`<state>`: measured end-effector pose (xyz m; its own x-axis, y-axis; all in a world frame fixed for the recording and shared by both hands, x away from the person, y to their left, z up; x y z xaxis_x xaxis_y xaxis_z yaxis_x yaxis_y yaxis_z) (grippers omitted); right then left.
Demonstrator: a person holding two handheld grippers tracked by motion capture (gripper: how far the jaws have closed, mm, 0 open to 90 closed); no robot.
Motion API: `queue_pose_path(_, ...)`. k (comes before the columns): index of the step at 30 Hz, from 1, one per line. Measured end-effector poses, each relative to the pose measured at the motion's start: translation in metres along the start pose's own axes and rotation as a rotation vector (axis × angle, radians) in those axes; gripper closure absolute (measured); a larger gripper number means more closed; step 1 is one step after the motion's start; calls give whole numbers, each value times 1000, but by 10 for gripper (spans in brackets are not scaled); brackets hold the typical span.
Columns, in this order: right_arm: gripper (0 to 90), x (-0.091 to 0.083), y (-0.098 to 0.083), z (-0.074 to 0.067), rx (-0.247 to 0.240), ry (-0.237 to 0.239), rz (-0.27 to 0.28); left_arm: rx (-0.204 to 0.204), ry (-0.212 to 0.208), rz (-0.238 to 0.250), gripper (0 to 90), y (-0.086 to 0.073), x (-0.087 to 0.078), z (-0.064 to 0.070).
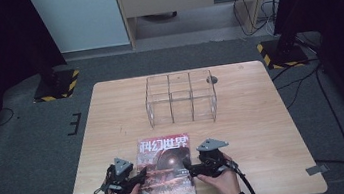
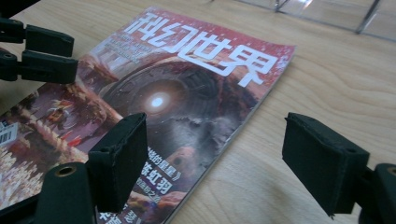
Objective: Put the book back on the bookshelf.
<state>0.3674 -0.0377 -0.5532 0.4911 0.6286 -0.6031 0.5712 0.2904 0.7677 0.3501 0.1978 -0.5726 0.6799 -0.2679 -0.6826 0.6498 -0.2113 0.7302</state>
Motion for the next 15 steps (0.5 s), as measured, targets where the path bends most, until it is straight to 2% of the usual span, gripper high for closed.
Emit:
queue_pose_path(9,230,12,-11,-9,34,37,-29,1,-14,-3,434,-1,1,4)
queue_pose_path(15,232,17,-15,-13,47,53,-29,-4,-23,-4,437,-1,2,5)
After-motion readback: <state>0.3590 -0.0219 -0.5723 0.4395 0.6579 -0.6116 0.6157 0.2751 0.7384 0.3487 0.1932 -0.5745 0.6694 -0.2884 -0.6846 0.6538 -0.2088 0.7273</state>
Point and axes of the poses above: each handheld gripper's, and its own axes: x roughly forward along the jaws, y roughly out of its top, z roughly to its right, the point moved 7 cm from there along x, roughly forward along the jaws, and after that the axes turned 4 degrees about y, right-handed, at the moved point
